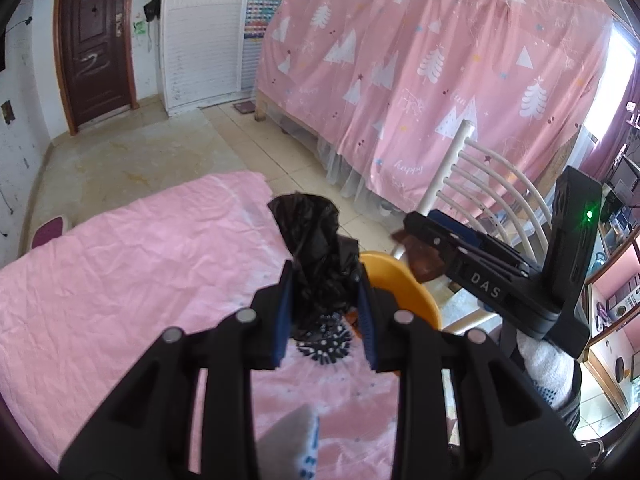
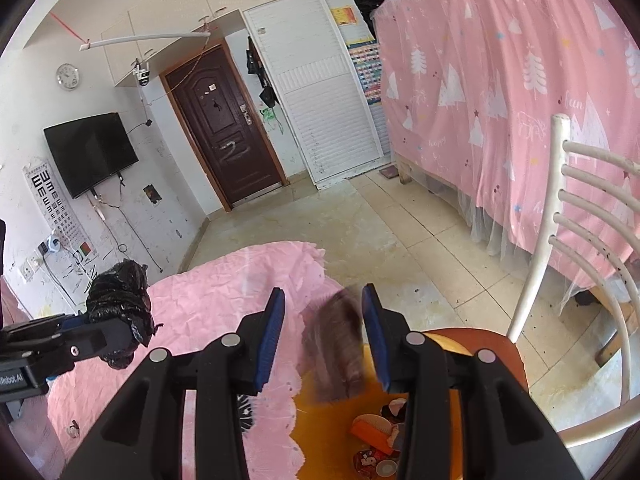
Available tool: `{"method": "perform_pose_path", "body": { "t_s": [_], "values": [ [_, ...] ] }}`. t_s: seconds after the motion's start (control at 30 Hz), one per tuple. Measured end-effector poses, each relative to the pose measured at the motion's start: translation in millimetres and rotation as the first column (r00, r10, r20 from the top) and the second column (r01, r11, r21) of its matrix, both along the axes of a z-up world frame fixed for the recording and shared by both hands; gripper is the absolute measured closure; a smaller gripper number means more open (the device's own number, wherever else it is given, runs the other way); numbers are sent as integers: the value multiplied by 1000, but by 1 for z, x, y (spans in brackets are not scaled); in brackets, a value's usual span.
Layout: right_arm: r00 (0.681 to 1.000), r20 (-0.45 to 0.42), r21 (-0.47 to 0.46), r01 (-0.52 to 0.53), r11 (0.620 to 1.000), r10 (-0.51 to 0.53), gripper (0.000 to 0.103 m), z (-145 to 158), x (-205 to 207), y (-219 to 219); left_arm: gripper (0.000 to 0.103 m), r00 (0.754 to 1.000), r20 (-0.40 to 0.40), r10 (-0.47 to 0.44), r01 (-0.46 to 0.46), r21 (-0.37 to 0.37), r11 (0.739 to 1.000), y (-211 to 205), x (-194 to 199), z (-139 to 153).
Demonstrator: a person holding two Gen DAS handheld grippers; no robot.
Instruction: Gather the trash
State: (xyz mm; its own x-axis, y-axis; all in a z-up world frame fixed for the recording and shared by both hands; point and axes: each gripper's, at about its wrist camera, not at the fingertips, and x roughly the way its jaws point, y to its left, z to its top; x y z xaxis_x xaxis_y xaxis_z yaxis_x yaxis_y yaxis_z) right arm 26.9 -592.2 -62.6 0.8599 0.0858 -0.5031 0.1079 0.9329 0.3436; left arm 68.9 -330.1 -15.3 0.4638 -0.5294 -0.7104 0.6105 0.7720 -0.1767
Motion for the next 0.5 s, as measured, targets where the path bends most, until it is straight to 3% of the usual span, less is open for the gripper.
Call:
{"method": "perform_pose_path", "body": {
  "t_s": [0.2, 0.27, 0.3, 0.33, 0.37, 0.5],
  "values": [
    [999, 21, 29, 44, 999, -44, 63, 0, -11, -15, 75, 997, -38, -63, 63, -8, 998, -31, -3, -11],
    [997, 30, 40, 64, 997, -66, 61, 1, -15, -22, 71, 996, -46, -82, 81, -13, 997, -39, -5, -14],
    [997, 32, 45, 69, 997, -71, 60, 1, -16, -24, 61, 994, -52, -92, 91, -18, 996, -42, -6, -14],
    [996, 36, 51, 78, 996, -80, 60, 2, -18, -27, 42, 993, -55, -102, 100, -24, 995, -44, -6, -14],
    [995, 39, 55, 85, 995, -87, 58, 2, -19, -29, 34, 993, -49, -112, 110, -38, 993, -46, -8, -13],
    [994, 46, 64, 98, 993, -101, 54, 4, -22, -33, 31, 992, -28, -126, 125, -44, 991, -48, -13, -9]
  ]
}}
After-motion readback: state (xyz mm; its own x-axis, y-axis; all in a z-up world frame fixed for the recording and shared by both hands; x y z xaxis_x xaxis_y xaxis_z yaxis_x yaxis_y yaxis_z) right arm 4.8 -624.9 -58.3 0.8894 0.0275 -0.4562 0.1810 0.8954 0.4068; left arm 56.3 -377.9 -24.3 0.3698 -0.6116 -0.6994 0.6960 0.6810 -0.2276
